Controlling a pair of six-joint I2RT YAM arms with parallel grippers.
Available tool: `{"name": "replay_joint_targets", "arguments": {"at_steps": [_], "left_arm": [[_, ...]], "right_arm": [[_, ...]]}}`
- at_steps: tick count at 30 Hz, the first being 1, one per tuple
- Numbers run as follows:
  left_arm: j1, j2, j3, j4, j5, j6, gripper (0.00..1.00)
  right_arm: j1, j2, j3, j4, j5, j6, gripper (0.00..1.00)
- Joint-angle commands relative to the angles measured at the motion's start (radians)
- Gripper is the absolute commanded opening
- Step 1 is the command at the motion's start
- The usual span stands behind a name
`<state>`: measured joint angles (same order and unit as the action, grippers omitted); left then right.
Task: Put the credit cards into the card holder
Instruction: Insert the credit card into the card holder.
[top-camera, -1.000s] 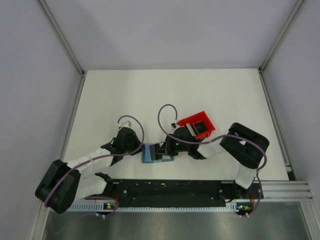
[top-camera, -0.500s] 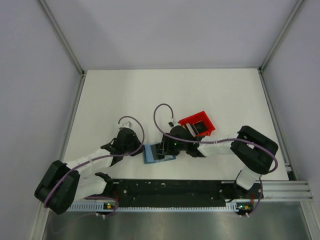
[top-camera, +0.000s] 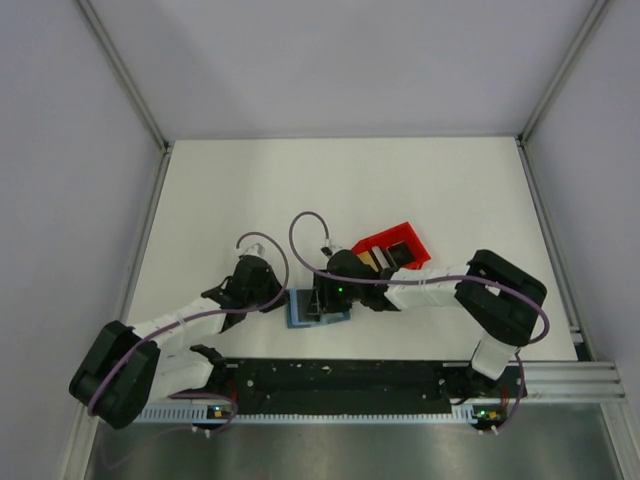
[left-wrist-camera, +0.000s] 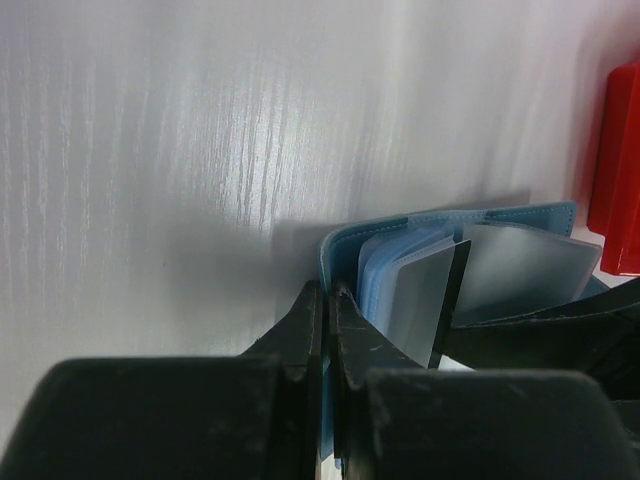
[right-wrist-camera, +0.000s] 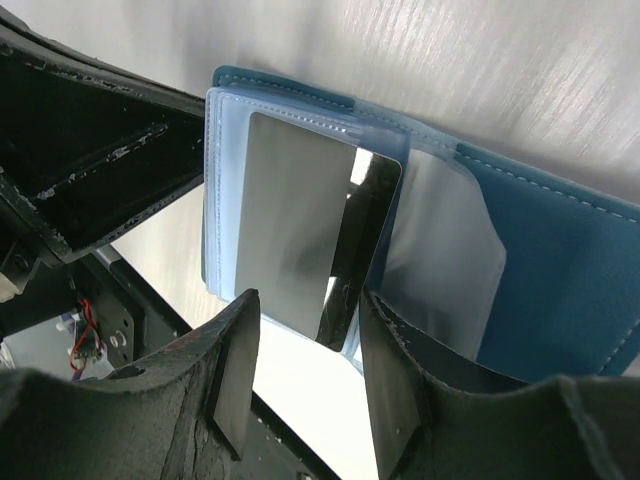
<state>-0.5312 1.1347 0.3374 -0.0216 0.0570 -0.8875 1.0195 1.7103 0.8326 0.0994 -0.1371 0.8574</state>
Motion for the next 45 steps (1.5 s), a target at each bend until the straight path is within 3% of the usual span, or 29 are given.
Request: {"name": "replay_joint_targets", "arguments": {"at_steps": [1, 6, 11, 18, 23, 30, 35, 41, 45], "left_arm": [[-0.003, 0.002, -0.029, -0.041, -0.003, 0.015, 0.0], [-0.003, 0.002, -0.035, -0.038, -0.002, 0.016, 0.0], [-0.003, 0.008, -0.037, -0.032, 0.004, 0.024, 0.0], [-0.001, 0.01, -0.032, -0.021, 0.017, 0.032, 0.0], [-0.001, 0.007, -0.029, -0.031, 0.014, 0.032, 0.0], [-0.001, -0.03, 0.0, -0.095, -0.022, 0.036, 0.0], [-0.001, -0.029, 0.044, -0.147, -0.042, 0.051, 0.0], [-0.001, -0.021, 0.11, -0.207, -0.036, 0.067, 0.0], [-0.001, -0.023, 0.126, -0.225, -0.022, 0.071, 0.0]], "right_arm": [[0.019, 0.011, 0.045, 0.034, -0.03, -0.014, 0.43], [0.019, 0.023, 0.057, 0.039, 0.008, -0.037, 0.42], [0.021, 0.025, 0.043, 0.111, -0.005, -0.057, 0.32], [0.019, 0.011, -0.004, 0.258, -0.042, -0.074, 0.3], [0.019, 0.015, 0.003, 0.235, -0.039, -0.074, 0.28], [0.016, -0.032, 0.016, 0.019, 0.103, -0.072, 0.23], [0.013, -0.104, 0.043, -0.124, 0.189, -0.103, 0.38], [-0.042, -0.285, 0.056, -0.243, 0.235, -0.135, 0.41], [-0.139, -0.374, 0.051, -0.303, 0.188, -0.173, 0.42]]}}
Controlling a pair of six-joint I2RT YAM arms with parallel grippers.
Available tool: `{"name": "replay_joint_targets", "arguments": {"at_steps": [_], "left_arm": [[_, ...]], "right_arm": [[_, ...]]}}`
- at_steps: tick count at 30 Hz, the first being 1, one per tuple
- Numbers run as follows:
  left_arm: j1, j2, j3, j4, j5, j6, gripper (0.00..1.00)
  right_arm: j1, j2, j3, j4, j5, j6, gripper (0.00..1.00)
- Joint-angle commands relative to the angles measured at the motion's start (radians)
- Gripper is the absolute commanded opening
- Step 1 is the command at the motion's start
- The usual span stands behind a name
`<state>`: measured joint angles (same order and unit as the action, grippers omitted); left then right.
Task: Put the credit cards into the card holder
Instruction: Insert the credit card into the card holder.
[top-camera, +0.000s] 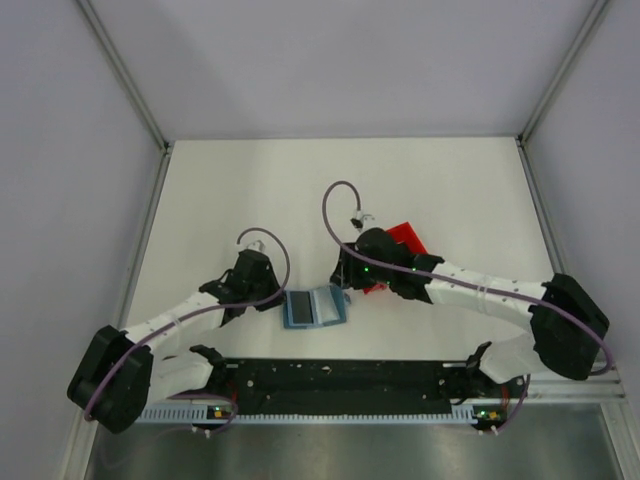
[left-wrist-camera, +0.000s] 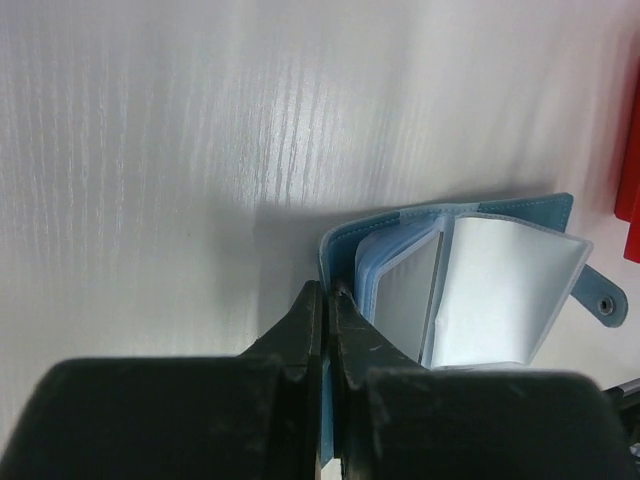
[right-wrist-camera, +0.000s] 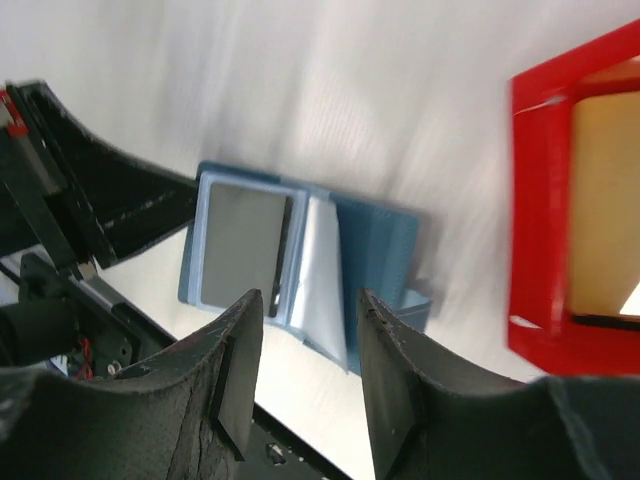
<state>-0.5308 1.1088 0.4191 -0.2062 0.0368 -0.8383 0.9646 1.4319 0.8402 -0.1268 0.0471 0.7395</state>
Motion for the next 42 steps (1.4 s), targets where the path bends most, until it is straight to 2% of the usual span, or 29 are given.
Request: {"name": "replay_joint_targets", "arguments": {"at_steps": [1, 4, 7, 10, 15, 25, 28, 32, 36, 42], "left_arm": [[0.0, 0.006, 0.047, -0.044, -0.002, 0.022, 0.0], [-0.001, 0.028, 0.046, -0.042, 0.005, 0.021, 0.0], [-0.001, 0.043, 0.038, -0.03, 0.005, 0.016, 0.0], [-0.001, 0.052, 0.035, -0.024, -0.003, 0.013, 0.0], [-0.001, 0.049, 0.038, -0.018, 0.003, 0.013, 0.0], [-0.001, 0.054, 0.044, -0.016, 0.012, 0.025, 0.0], [-0.001, 0.062, 0.043, -0.002, 0.017, 0.028, 0.0], [0.0, 0.066, 0.043, 0.002, 0.015, 0.033, 0.0], [0.0, 0.066, 0.049, 0.001, 0.012, 0.036, 0.0], [0.0, 0.066, 0.053, -0.002, 0.003, 0.038, 0.0]], "right_arm": [[-0.093, -0.108, 0.042, -0.07, -0.03, -0.074, 0.42], [-0.089, -0.079, 0.074, -0.06, -0.16, -0.083, 0.42], [-0.064, 0.011, 0.076, 0.056, -0.286, -0.003, 0.43], [-0.03, 0.111, 0.088, 0.162, -0.337, 0.076, 0.43], [-0.001, 0.238, 0.12, 0.228, -0.368, 0.132, 0.44], [0.005, 0.352, 0.128, 0.291, -0.293, 0.138, 0.46], [0.005, 0.398, 0.172, 0.263, -0.289, 0.124, 0.46], [0.006, 0.43, 0.175, 0.325, -0.332, 0.15, 0.46], [0.006, 0.438, 0.175, 0.317, -0.334, 0.159, 0.44], [0.0, 0.351, 0.146, 0.199, -0.191, 0.117, 0.45]]}}
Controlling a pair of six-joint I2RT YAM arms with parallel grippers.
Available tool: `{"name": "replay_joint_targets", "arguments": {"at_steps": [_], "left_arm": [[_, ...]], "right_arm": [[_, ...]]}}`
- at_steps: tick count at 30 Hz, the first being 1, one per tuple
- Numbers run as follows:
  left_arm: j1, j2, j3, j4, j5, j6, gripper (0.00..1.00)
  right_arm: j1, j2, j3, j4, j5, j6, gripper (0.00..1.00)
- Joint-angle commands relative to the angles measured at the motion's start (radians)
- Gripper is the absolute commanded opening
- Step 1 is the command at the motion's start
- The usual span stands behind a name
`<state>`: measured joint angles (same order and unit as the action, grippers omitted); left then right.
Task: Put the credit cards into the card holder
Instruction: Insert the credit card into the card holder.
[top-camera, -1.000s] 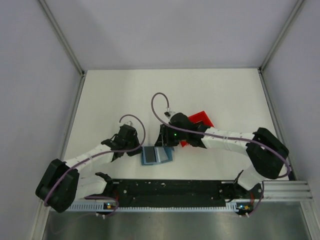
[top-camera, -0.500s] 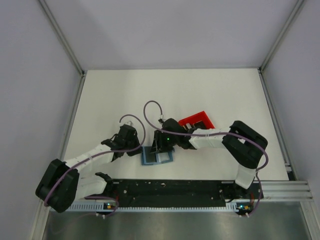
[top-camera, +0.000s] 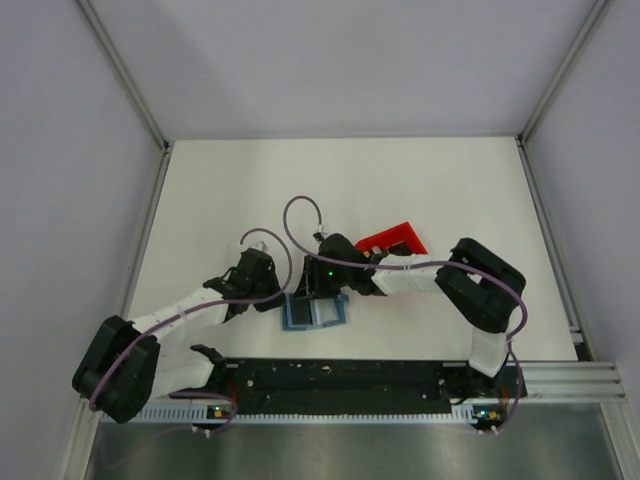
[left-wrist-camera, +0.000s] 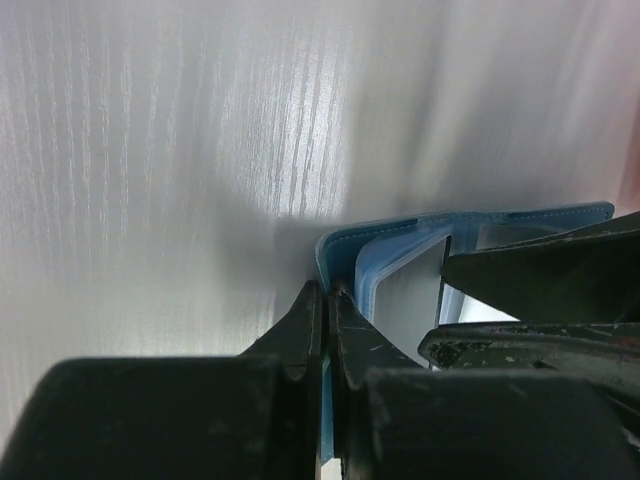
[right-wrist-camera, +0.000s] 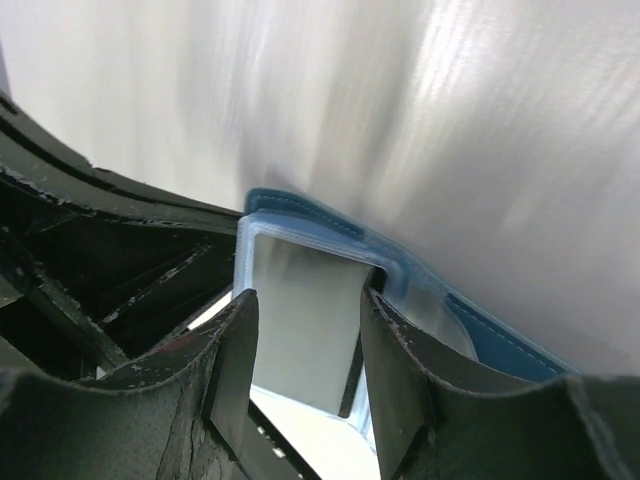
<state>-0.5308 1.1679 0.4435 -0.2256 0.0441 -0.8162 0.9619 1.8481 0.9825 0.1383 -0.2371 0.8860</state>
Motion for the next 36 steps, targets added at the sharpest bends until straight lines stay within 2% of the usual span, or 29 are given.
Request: {"name": "replay_joint_targets", "arguments": {"at_steps": [1, 6, 24, 30, 36], "left_arm": [[0.0, 0.01, 0.029, 0.016, -0.003, 0.014, 0.0], [0.0, 0.009, 0.034, 0.019, 0.0, 0.017, 0.0], [0.0, 0.022, 0.035, 0.037, 0.016, 0.005, 0.0], [0.0, 0.007, 0.035, 0.012, -0.001, 0.0, 0.0], [0.0, -0.011, 0.052, -0.009, 0.011, 0.005, 0.0]], "right_arm": [[0.001, -0.067, 0.005, -0.081, 0.1, -0.033, 0.45], [0.003, -0.044, -0.008, -0.068, 0.076, -0.024, 0.46], [0.028, -0.01, -0.033, 0.142, -0.128, 0.11, 0.41], [0.006, -0.081, -0.016, -0.012, -0.024, 0.036, 0.43], [-0.08, -0.298, 0.004, -0.213, 0.1, -0.143, 0.45]]}}
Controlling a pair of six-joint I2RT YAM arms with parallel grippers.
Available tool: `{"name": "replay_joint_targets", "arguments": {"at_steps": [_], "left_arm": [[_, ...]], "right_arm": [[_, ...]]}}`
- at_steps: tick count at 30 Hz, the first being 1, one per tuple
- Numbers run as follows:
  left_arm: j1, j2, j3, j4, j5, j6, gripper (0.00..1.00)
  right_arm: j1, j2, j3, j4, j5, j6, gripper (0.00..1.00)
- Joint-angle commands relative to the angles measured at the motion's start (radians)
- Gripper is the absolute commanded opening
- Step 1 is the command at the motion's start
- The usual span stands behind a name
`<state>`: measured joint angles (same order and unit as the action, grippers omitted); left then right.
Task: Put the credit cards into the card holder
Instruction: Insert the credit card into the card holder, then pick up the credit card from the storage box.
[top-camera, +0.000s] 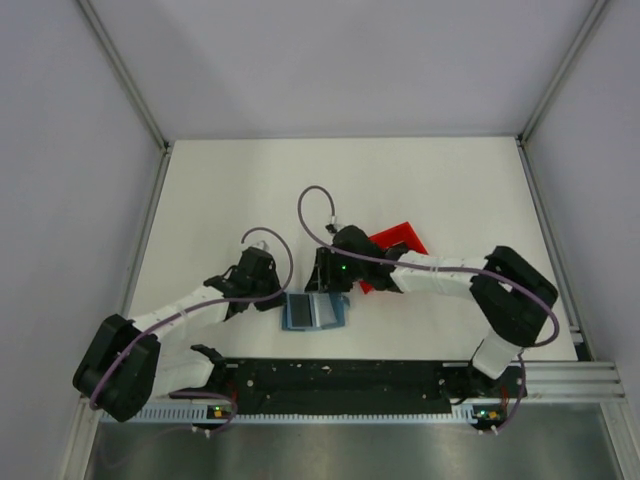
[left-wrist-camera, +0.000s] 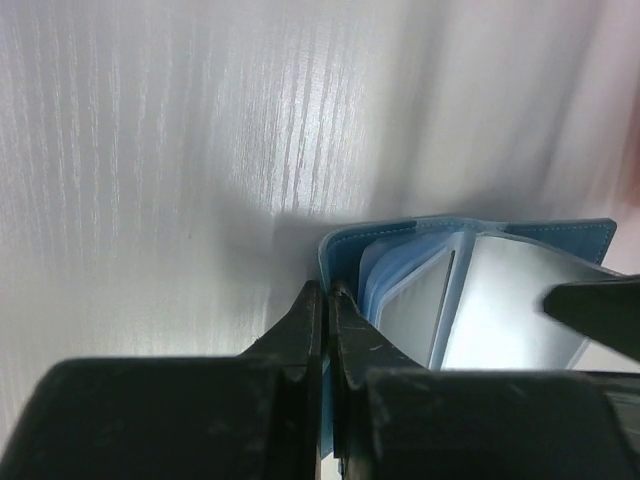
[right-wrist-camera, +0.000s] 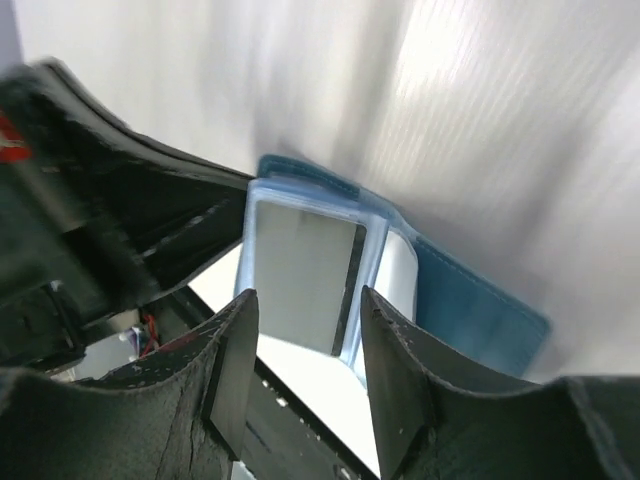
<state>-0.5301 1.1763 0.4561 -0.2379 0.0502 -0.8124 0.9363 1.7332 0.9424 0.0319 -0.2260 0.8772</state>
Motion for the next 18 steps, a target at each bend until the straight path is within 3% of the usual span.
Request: {"name": "replay_joint_targets", "arguments": {"at_steps": [1, 2, 4, 8, 13, 18], "left_arm": [[-0.001, -0.021, 0.047, -0.003, 0.007, 0.002, 0.0], [-0.001, -0.021, 0.056, -0.009, 0.007, 0.007, 0.0], [-0.001, -0.021, 0.075, -0.021, 0.008, 0.01, 0.0], [-0.001, -0.017, 0.098, -0.028, 0.016, 0.013, 0.0], [-0.001, -0.001, 0.115, -0.031, 0.017, 0.013, 0.0], [-0.001, 0.014, 0.118, -0.028, 0.013, 0.01, 0.0]], "right_arm": [[-0.074, -0.223, 0.044, -0.14, 0.112, -0.156, 0.46], [-0.094, -0.254, 0.044, -0.176, 0.131, -0.185, 0.47], [-0.148, -0.314, 0.041, -0.245, 0.177, -0.23, 0.58], [-0.279, -0.369, 0.019, -0.331, 0.192, -0.302, 0.65], [-0.419, -0.345, -0.002, -0.357, 0.126, -0.372, 0.66], [-0.456, -0.264, 0.013, -0.363, 0.091, -0.426, 0.67]]}}
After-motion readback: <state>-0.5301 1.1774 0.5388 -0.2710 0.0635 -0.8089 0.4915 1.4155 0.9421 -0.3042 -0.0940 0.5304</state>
